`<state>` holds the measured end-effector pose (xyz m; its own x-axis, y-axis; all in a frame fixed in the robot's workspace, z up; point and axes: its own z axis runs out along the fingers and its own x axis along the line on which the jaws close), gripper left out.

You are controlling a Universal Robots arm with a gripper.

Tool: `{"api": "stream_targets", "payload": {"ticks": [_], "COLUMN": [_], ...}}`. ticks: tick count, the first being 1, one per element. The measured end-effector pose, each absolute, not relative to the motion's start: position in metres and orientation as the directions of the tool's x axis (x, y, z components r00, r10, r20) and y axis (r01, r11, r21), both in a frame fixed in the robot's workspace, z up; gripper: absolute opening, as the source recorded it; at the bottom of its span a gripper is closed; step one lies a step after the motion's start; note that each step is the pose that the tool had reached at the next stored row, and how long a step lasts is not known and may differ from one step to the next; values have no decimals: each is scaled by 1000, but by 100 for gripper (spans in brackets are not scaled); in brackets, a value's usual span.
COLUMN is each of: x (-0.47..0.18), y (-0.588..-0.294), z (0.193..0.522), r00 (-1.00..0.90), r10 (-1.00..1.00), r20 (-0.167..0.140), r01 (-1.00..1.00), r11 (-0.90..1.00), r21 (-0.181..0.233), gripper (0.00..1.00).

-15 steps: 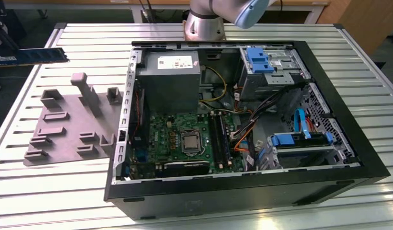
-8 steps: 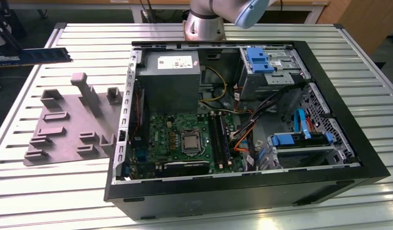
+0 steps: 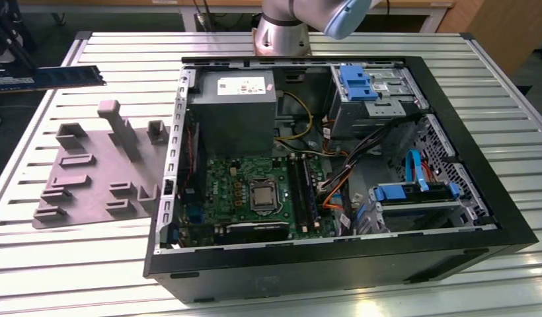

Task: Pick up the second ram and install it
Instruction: 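Pick up the second ram and move it above second insertion slot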

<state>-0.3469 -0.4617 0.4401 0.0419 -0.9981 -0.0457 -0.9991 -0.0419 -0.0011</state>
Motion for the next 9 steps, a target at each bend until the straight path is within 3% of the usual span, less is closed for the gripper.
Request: {"api": "stream_targets", "payload": {"ticks": [9], "x": [-339], "y": [-462], "z": [440], "r00": [42], "r10": [-998], "r20": [-46], "r01": [-999], "r11": [-42], "r21": [-1], "gripper": [12]}}
